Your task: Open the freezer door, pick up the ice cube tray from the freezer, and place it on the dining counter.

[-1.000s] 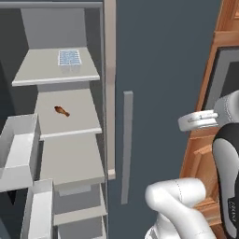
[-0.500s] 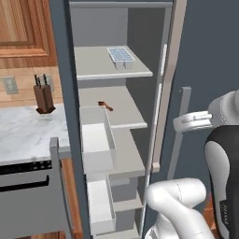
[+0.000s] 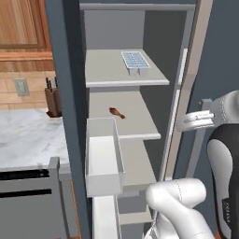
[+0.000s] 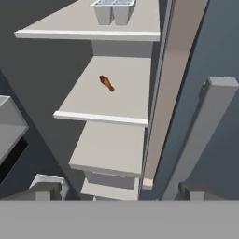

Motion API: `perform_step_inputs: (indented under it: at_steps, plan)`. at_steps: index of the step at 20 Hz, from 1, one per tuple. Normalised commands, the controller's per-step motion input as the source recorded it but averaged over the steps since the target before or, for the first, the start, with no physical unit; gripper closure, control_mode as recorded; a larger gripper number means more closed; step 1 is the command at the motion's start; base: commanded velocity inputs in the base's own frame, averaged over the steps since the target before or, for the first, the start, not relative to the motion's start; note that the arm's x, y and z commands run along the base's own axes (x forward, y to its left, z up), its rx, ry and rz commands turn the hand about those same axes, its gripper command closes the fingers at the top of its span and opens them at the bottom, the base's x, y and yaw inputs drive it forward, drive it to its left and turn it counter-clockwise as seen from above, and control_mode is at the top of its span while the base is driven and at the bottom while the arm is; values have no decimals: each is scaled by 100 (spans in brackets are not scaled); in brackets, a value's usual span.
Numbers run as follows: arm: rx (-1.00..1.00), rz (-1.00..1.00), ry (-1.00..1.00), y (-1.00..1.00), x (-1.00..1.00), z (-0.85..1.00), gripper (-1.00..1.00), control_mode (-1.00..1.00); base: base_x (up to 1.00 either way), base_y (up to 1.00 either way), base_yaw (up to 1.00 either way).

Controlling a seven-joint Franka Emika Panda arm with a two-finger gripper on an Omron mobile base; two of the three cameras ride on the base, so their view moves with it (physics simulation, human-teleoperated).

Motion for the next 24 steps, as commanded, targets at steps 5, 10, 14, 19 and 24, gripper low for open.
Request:
perform_step_inputs:
  at_steps: [5,10,14,19,24]
  plan:
    - [0,0,0,0,0,0,-100,100,62,19,13]
    - [0,0,0,0,0,0,-100,100,50,50,6]
    - [0,0,0,0,0,0,-100,-100,19,20,1]
    - [0,-4,-1,4,-4,0,-100,-100,0,0,0]
    - [-30,8,-13,68,-12,12,-100,-100,0,0,0]
